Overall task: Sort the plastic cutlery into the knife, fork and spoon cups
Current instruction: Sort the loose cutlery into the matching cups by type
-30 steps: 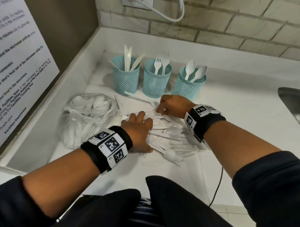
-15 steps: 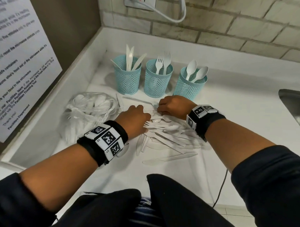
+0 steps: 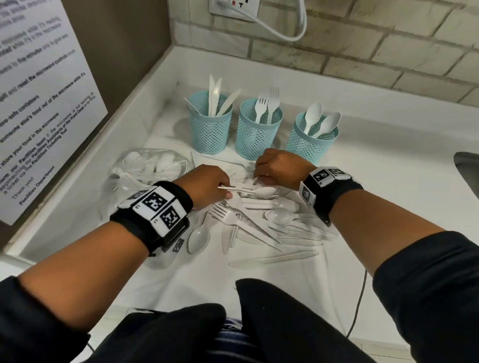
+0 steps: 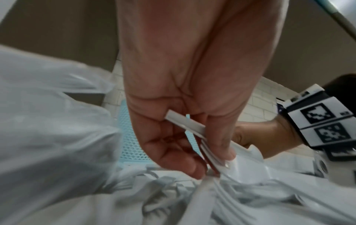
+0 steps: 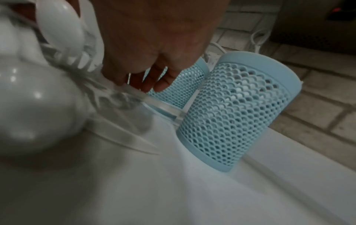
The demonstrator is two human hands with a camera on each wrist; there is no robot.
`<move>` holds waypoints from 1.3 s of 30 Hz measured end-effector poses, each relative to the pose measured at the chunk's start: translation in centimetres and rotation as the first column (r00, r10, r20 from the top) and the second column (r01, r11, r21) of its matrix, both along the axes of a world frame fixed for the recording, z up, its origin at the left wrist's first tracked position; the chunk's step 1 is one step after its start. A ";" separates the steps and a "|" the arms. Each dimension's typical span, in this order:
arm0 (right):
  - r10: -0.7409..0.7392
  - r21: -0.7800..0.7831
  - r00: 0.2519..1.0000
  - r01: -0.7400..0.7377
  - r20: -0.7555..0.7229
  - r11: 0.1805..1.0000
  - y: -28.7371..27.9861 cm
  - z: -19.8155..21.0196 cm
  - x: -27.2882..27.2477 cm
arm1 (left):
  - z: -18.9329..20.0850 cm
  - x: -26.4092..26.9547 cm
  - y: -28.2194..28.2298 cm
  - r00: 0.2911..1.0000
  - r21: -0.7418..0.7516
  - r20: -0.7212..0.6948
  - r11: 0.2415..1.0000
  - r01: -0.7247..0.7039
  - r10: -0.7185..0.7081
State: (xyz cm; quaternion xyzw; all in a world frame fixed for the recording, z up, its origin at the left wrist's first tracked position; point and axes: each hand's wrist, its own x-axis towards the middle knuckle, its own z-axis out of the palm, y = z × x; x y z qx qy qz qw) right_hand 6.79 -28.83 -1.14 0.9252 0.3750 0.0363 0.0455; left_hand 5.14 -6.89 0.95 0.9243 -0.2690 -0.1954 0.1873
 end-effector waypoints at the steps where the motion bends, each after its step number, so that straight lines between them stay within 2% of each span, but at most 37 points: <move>1: -0.029 0.063 1.000 0.030 -0.007 0.998 0.0 0.0 0.0 | 0.2 0.2 0.0 1.000 -0.015 -0.007 1.000 -0.009 0.009; 4: -0.139 0.109 0.987 0.147 -0.077 0.983 0.4 0.4 -0.2 | 0.7 0.7 0.3 0.997 -0.072 -0.067 0.997 -0.042 0.037; 7: -0.193 0.112 0.980 0.196 -0.043 0.974 0.3 0.3 -0.5 | 1.0 1.2 0.6 0.986 -0.143 -0.139 0.984 -0.108 0.088; 10: -0.266 0.102 0.964 0.266 -0.007 0.959 0.2 0.7 -0.8 | 1.1 1.5 0.9 0.980 -0.143 -0.163 0.980 -0.137 0.113; 12: -0.320 0.172 0.944 0.329 -0.081 0.929 0.1 1.3 -0.9 | 1.2 1.6 0.9 0.977 -0.131 -0.170 0.979 -0.153 0.130; 14: -0.374 0.326 0.903 0.427 -0.212 0.844 0.4 1.9 -1.2 | 1.3 1.7 0.9 0.971 -0.135 -0.180 0.974 -0.180 0.155; 17: -0.410 0.530 0.852 0.524 -0.326 0.667 1.3 2.3 -1.4 | 1.5 1.7 0.7 0.964 -0.152 -0.189 0.964 -0.217 0.187; 21: -0.305 0.732 0.814 0.579 -0.494 0.358 3.1 3.4 -1.9 | 2.0 1.7 0.4 0.968 -0.121 -0.170 0.971 -0.206 0.185; 22: -0.279 0.753 0.810 0.584 -0.516 0.303 3.4 3.7 -2.2 | 2.1 1.7 0.3 0.967 -0.114 -0.175 0.972 -0.205 0.183; 23: -0.273 0.751 0.806 0.590 -0.525 0.297 3.7 4.1 -2.4 | 2.2 1.7 0.2 0.968 -0.111 -0.177 0.973 -0.201 0.179; 25: -0.329 0.655 0.775 0.631 -0.539 0.415 3.8 4.8 -2.9 | 2.4 1.6 0.0 0.973 -0.092 -0.165 0.980 -0.179 0.162; 26: -0.375 0.549 0.742 0.666 -0.556 0.505 3.6 5.1 -3.1 | 2.4 1.6 -0.1 0.976 -0.073 -0.152 0.983 -0.169 0.156; 28: -0.504 0.225 0.638 0.722 -0.583 0.655 2.5 5.4 -3.7 | 2.2 1.3 -0.1 0.983 -0.021 -0.112 0.989 -0.146 0.143; 30: -0.607 -0.027 0.517 0.748 -0.604 0.664 1.3 5.5 -4.6 | 2.0 1.1 0.0 0.988 0.018 -0.104 0.993 -0.117 0.119; 34: -0.744 -0.320 0.361 0.735 -0.563 0.598 -1.0 5.1 -6.3 | 1.3 0.9 -0.3 0.985 0.006 -0.147 0.996 -0.086 0.086; 36: -0.775 -0.425 0.332 0.688 -0.537 0.589 -2.0 4.3 -7.0 | 1.0 0.8 -0.6 0.985 -0.008 -0.149 0.996 -0.091 0.089; 39: -0.770 -0.390 0.331 0.713 -0.546 0.583 -2.8 2.9 -8.1 | 0.8 0.4 -1.4 0.987 0.013 -0.145 0.997 -0.073 0.074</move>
